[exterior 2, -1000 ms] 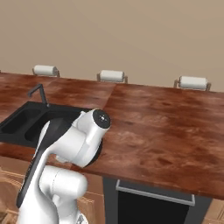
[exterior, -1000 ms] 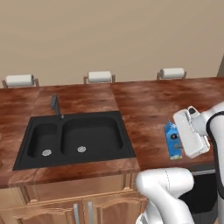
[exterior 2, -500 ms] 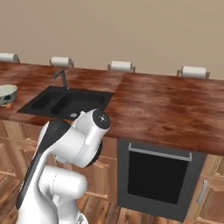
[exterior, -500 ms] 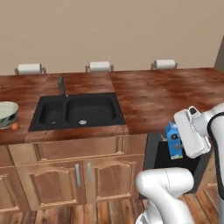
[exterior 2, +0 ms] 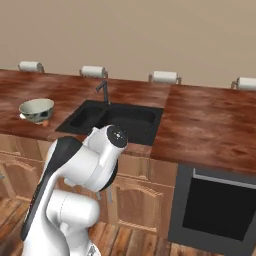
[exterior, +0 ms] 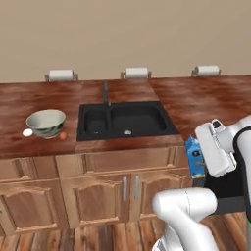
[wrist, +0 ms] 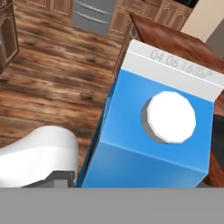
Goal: Gather the eggs and milk located in the vicinity of the sink area and place them right next to the bowl.
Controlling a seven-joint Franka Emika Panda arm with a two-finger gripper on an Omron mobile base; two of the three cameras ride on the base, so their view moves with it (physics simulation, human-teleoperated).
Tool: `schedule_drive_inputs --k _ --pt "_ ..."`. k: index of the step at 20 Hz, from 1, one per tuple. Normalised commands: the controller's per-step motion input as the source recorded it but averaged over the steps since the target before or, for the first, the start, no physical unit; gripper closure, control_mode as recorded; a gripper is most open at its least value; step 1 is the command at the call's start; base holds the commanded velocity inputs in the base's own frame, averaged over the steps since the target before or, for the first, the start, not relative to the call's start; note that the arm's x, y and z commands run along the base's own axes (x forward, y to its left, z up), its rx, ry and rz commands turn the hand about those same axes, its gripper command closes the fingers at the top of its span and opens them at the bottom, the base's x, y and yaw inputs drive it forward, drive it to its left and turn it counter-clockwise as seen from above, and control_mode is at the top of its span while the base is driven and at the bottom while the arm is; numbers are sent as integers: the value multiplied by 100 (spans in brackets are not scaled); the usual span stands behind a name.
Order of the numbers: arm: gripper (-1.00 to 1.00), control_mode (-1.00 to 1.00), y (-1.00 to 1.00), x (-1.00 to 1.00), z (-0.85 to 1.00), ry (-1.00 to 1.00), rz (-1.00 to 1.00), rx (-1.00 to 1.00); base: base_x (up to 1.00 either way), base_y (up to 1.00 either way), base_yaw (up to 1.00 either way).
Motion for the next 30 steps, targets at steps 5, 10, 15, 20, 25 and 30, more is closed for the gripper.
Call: schedule_drive_inputs --k 5,10,15,20,25,30 --pt "100 100 0 0 0 0 0 0 5 100 2" --pt "100 100 0 0 0 0 0 0 25 80 7" --pt "100 100 0 0 0 0 0 0 40 61 11" --pt "100 100 0 0 0 0 0 0 51 49 13" --pt "100 100 0 0 0 0 0 0 51 -2 2" --pt "100 100 0 0 0 0 0 0 51 -42 0"
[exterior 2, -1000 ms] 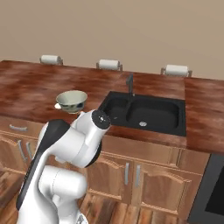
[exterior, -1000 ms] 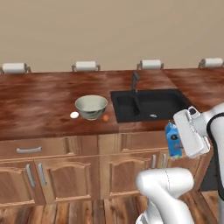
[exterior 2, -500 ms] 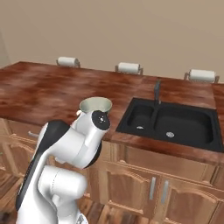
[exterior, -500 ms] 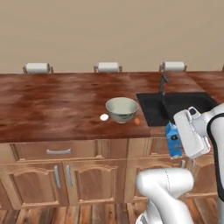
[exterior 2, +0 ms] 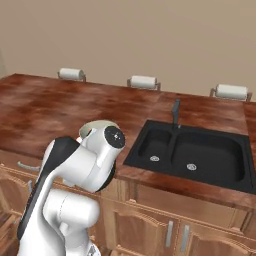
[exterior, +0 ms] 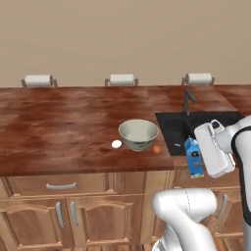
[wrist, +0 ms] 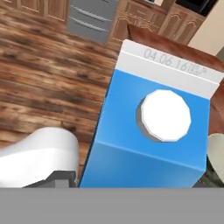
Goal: Gather the eggs and milk located in the vicinity of the sink area and place them right next to the bowl.
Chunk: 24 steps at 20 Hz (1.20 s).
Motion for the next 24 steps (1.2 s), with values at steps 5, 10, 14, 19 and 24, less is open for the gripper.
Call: schedule_drive_inputs --k 5,10,14,19,24 --pt "100 100 0 0 0 0 0 0 63 -24 0" --pt "100 100 0 0 0 0 0 0 77 -3 0" --pt "100 100 0 0 0 0 0 0 80 0 0" --pt "100 100 0 0 0 0 0 0 81 0 0" --pt "100 100 0 0 0 0 0 0 91 0 0"
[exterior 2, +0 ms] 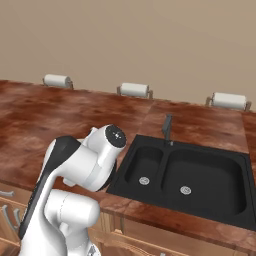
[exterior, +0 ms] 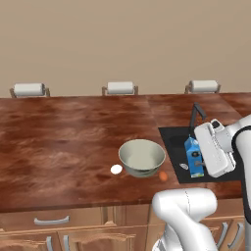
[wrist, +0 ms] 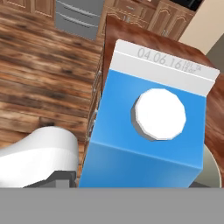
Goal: Gather the eggs and milk located in the vicinity of the sink area and place them right next to the bowl.
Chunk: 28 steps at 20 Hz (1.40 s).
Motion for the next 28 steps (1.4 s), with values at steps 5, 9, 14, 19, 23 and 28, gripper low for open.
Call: schedule_drive_inputs --k 5,9,14,19,23,28 --pt "100 100 0 0 0 0 0 0 76 14 -6" --pt "100 100 0 0 0 0 0 0 69 24 -20" --pt "100 100 0 0 0 0 0 0 49 24 -10" --pt "100 100 0 0 0 0 0 0 47 13 12" --pt "100 100 0 0 0 0 0 0 52 5 13" --pt "100 100 0 0 0 0 0 0 18 0 4"
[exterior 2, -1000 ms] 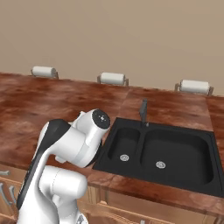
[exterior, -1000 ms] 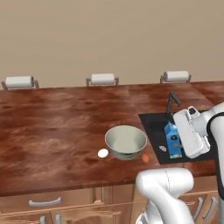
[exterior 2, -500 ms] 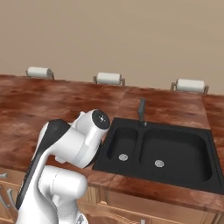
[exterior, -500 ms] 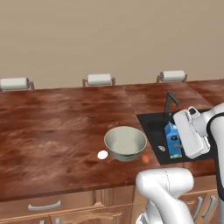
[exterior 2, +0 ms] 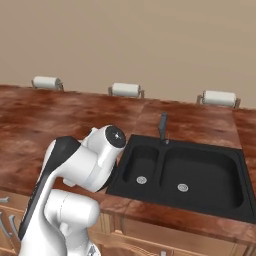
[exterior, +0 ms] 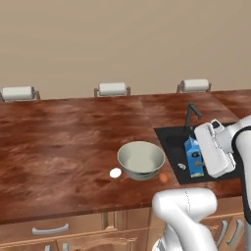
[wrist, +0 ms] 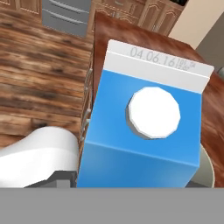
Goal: Gather the eggs and milk located in the vicinity of the sink area and place them right next to the bowl.
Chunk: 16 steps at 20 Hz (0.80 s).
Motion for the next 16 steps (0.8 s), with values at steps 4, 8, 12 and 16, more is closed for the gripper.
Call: schedule_drive_inputs --k 4,8,12,16 --pt "100 -100 0 0 0 0 0 0 0 0 0" --pt "100 -100 0 0 0 0 0 0 0 0 0" --pt "100 -100 0 20 0 1 1 0 0 0 0" --pt "100 -100 0 34 0 0 6 0 0 0 0"
